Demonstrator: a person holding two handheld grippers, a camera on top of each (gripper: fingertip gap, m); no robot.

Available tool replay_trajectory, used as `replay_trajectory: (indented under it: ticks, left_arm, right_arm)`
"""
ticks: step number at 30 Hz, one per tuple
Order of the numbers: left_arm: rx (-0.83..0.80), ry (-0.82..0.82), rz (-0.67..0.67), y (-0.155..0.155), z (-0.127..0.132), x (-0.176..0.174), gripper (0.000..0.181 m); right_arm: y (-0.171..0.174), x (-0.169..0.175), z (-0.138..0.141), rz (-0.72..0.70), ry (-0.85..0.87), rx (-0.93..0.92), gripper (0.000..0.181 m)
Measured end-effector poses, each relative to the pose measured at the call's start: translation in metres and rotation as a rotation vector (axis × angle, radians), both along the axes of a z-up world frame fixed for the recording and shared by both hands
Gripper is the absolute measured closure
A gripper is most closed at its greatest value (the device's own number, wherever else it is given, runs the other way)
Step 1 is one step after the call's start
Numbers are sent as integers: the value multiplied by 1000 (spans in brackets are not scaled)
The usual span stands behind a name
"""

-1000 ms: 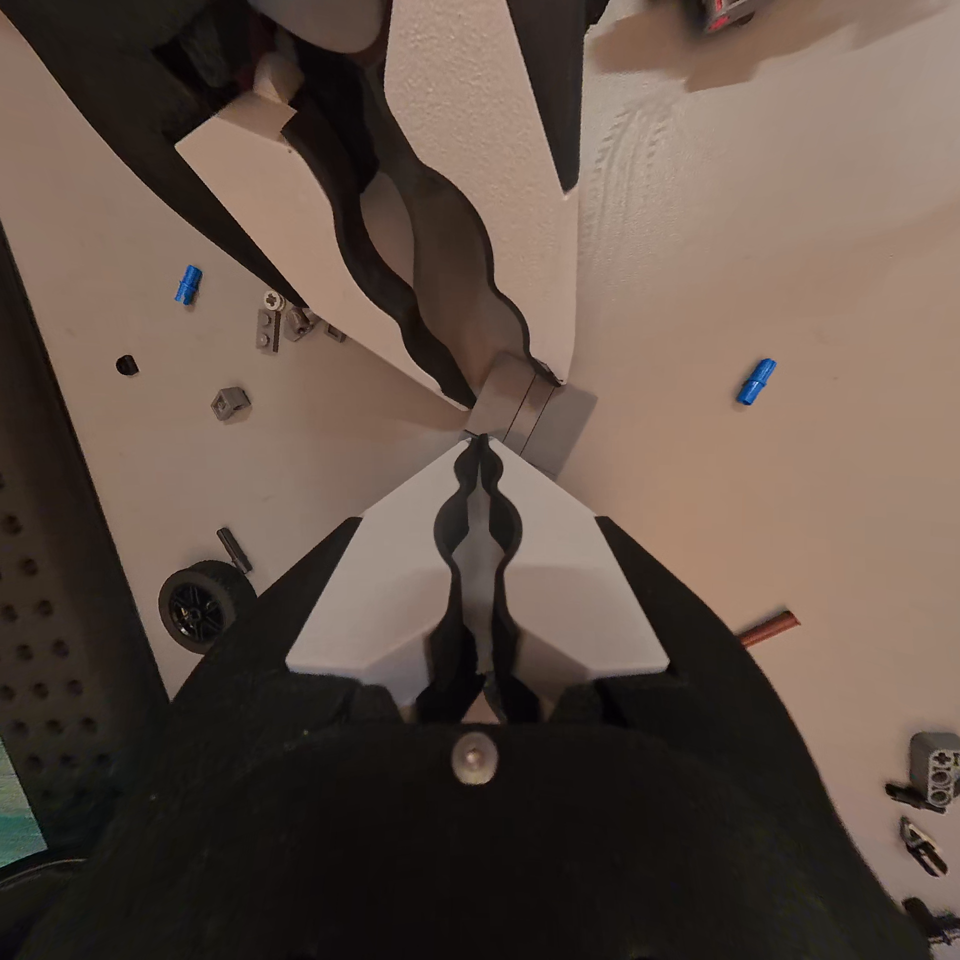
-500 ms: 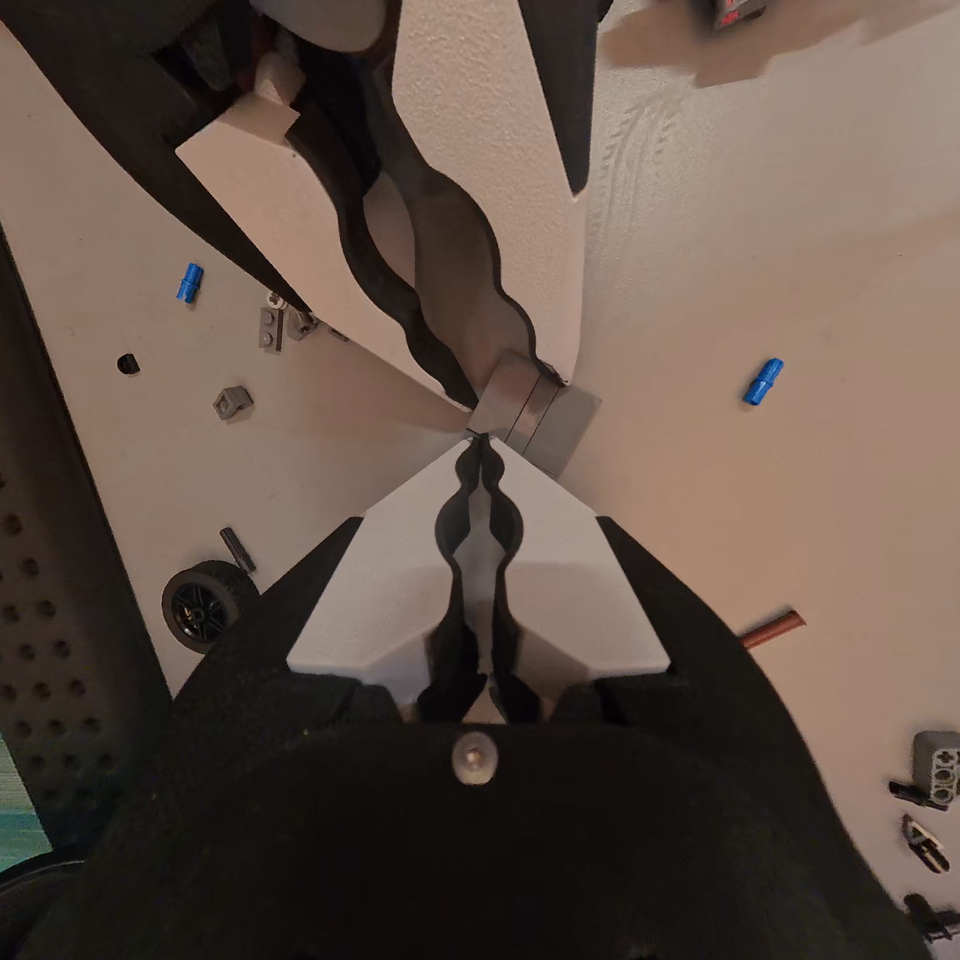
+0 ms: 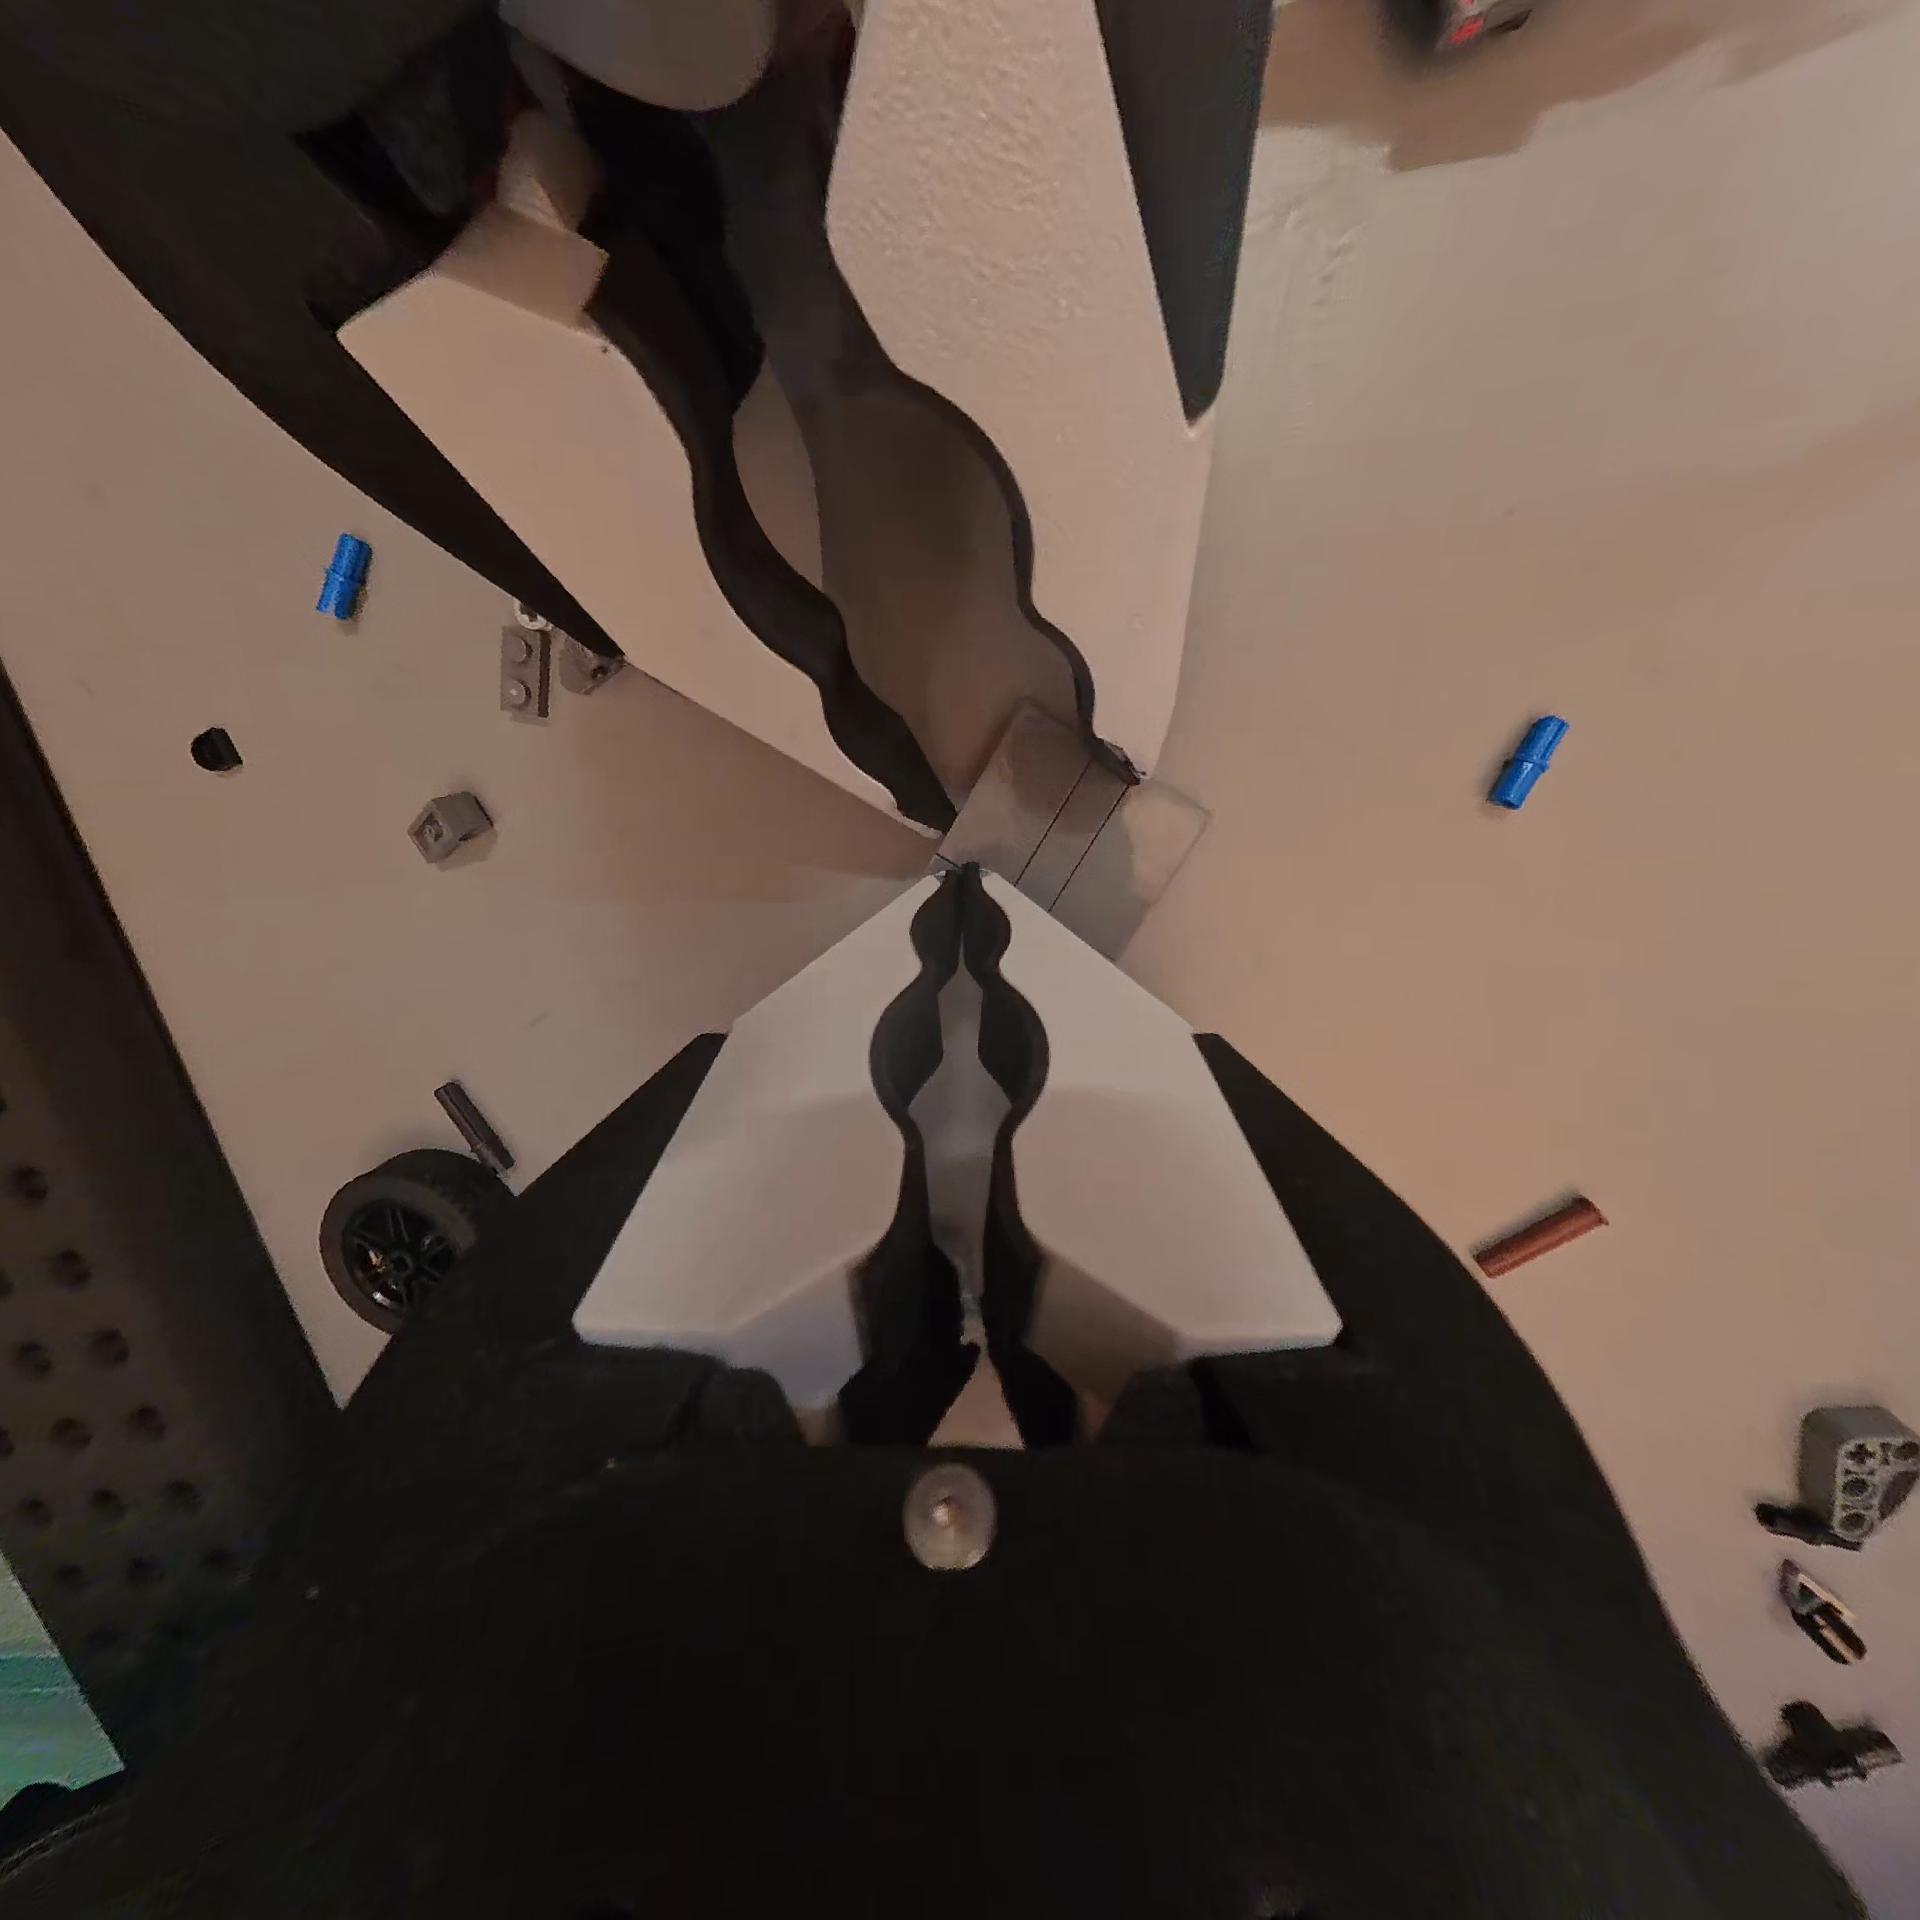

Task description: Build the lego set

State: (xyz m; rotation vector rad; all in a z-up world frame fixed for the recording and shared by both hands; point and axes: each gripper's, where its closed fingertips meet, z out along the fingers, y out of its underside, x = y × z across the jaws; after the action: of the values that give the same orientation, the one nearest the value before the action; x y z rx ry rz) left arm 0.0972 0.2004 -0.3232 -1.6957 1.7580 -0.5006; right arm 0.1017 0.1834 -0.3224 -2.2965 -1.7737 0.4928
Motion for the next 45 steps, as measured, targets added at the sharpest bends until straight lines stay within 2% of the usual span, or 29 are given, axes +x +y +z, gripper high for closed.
replay_trajectory:
  ticks: [4, 9, 13, 21, 26, 34, 37, 41, 45]
  left_arm:
    - [19, 4, -1, 1, 0, -1, 151]
    - [-15, -10, 6, 1, 3, -4, 145]
    - [-35, -56, 20, -1, 13, 2, 148]
    - [-49, -23, 65, 0, 5, 6, 139]
    - [-58, -6, 91, 2, 2, 6, 142]
    - [-58, 1, 77, 1, 1, 6, 143]
    - [-19, 17, 55, 3, 0, 3, 135]
    - [18, 47, 51, 5, 2, -3, 133]
    - [-36, 51, 58, 3, 0, -5, 133]
  right_arm:
    - [7, 1, 4, -43, 72, -73, 181]
    - [28, 10, 30, -143, 191, -30, 181]
    - [37, 27, 21, -183, 125, -5, 181]
    - [35, 22, 8, -136, 74, 26, 181]
    - [32, 19, 2, -110, 49, 33, 181]
    - [31, 18, 2, -110, 55, 17, 181]
    - [26, 20, 2, -99, 50, -9, 181]
    - [25, 23, 3, -94, 45, -6, 181]
    - [22, 20, 1, -83, 42, -6, 177]
